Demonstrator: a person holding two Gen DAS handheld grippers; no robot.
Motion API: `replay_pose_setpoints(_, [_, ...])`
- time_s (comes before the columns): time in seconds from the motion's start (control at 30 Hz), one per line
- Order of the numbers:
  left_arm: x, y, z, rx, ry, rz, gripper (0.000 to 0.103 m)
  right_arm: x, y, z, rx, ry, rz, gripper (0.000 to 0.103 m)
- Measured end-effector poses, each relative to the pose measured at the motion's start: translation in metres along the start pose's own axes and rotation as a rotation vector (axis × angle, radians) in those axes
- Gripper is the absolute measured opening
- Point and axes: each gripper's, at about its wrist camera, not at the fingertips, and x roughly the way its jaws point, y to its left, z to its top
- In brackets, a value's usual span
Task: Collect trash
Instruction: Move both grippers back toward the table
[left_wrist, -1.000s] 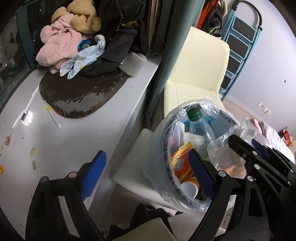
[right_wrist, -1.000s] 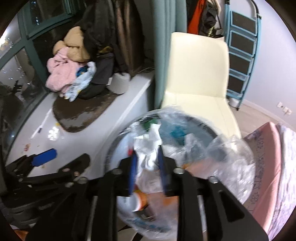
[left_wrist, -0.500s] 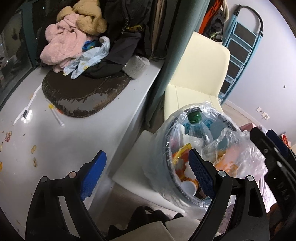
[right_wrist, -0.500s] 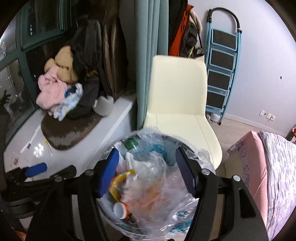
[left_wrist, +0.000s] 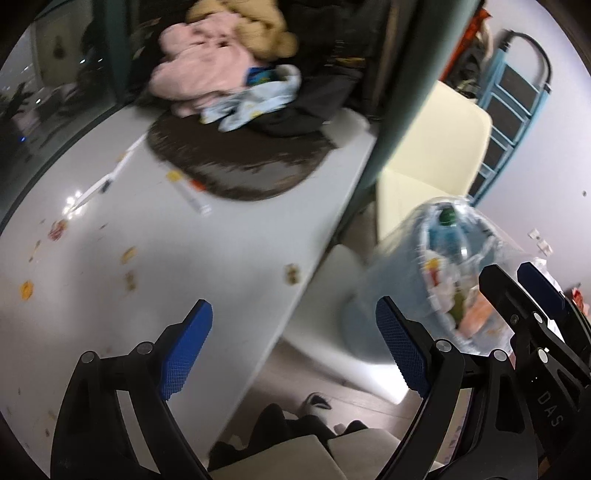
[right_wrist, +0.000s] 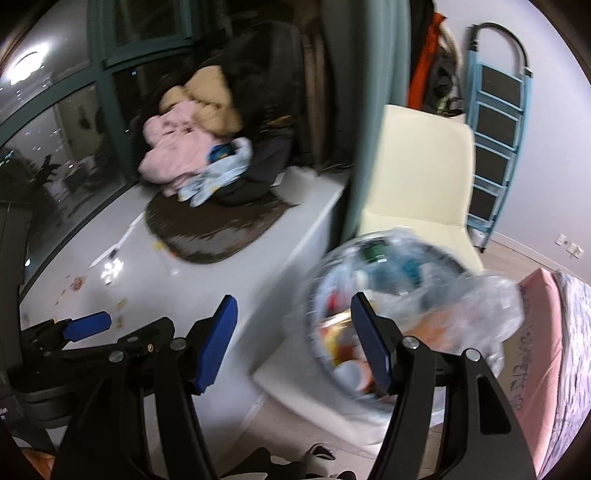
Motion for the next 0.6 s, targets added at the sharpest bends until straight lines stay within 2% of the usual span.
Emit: replay_pose_setpoints(0.6, [-0.052, 0.191, -0.065, -0.25, 0.013, 0.12, 0.087, 0.0, 0.19, -0.034, -0.191, 0.058, 0.199, 0.061])
